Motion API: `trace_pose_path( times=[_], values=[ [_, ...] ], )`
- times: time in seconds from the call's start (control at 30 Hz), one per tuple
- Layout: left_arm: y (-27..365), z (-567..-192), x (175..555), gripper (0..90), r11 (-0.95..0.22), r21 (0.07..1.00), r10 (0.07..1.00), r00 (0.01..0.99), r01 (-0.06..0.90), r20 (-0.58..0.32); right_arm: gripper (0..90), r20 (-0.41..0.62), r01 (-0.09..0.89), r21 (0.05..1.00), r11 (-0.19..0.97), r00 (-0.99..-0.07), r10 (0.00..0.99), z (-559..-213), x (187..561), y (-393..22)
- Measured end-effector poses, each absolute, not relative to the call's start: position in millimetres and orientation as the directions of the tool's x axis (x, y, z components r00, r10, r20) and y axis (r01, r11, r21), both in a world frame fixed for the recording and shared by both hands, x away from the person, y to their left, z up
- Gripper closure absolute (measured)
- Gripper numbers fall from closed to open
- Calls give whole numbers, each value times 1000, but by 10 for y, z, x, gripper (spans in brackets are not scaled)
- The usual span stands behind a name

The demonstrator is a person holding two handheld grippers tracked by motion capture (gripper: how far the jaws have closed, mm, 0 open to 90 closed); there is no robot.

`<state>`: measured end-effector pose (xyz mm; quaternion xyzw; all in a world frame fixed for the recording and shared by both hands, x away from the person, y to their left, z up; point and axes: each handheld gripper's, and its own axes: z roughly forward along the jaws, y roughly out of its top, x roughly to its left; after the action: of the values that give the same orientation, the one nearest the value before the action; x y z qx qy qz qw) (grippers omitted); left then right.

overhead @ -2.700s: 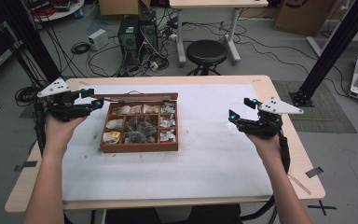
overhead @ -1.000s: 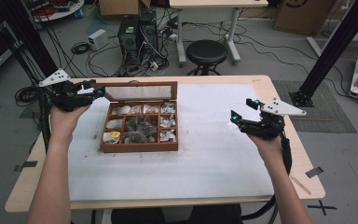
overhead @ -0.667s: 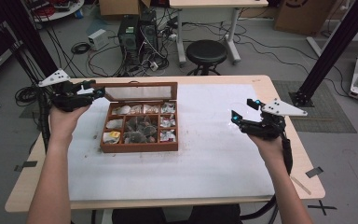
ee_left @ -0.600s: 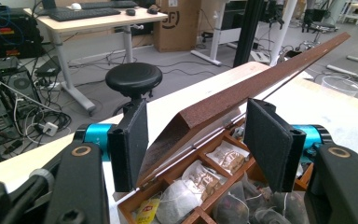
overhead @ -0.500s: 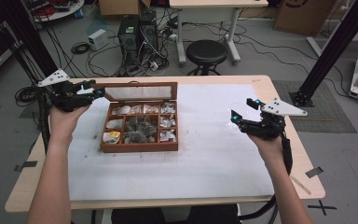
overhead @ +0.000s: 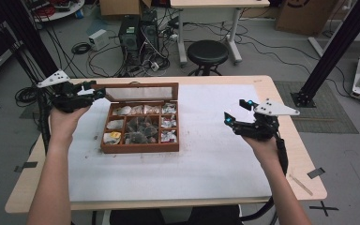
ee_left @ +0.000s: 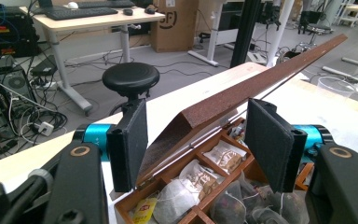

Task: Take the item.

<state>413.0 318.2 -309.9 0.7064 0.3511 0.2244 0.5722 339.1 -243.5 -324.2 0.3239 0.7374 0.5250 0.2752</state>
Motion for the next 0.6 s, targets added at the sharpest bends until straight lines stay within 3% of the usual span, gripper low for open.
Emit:
trace_pose_path(
  times=[0.6],
  values=[
    [3138, -3110, 4160, 393, -101, 965, 753, 652, 241, -84, 273, -2, 239, 932, 273, -749, 663, -3267, 3655, -1805]
  ],
)
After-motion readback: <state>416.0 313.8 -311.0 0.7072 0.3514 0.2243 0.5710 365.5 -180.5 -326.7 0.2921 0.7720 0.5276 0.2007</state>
